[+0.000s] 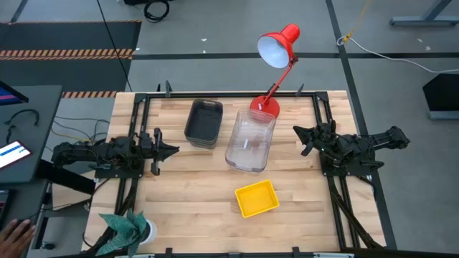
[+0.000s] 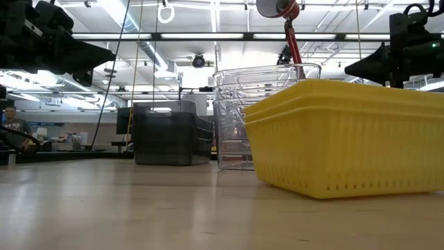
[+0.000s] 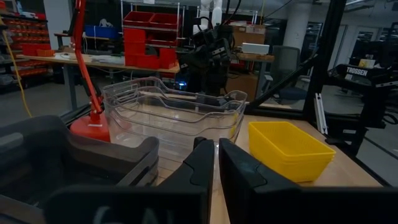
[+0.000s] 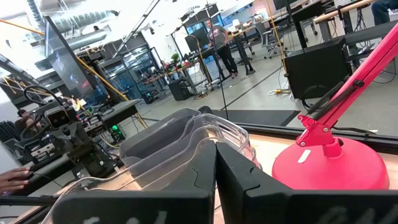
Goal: Stack baskets by color
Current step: Return to Home Position
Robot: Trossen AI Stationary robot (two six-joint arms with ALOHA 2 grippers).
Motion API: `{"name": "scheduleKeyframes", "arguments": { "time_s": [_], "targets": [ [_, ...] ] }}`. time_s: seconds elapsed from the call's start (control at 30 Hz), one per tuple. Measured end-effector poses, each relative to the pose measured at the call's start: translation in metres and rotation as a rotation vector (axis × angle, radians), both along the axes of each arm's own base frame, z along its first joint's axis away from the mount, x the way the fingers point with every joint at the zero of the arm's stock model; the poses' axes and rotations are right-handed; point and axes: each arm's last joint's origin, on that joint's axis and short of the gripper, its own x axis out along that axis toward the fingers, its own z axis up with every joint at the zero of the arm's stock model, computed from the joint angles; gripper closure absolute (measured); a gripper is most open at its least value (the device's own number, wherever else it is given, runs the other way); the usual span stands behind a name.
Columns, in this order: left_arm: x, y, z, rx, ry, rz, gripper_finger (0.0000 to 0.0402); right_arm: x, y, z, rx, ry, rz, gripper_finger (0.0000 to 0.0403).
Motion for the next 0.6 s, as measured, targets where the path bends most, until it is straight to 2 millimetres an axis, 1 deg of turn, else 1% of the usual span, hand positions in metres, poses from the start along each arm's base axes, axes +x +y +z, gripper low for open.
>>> {"name": "scheduleKeyframes", "arguments": {
  "time_s": [0.17, 0.43, 0.6],
  "targets": [
    [0.0, 0.0, 0.0, 0.0, 0.0, 0.0, 0.0376, 0.0, 0.0, 0.0, 0.0, 0.0, 0.0, 0.0389],
    [0.0, 0.0, 0.0, 0.0, 0.0, 0.0, 0.0366, 0.0, 0.0, 0.0, 0.0, 0.0, 0.0, 0.0389],
    [0.0, 0.0, 0.0, 0.0, 0.0, 0.0, 0.0369, 0.0, 0.0, 0.0, 0.0, 0.0, 0.0, 0.0389]
  ]
}}
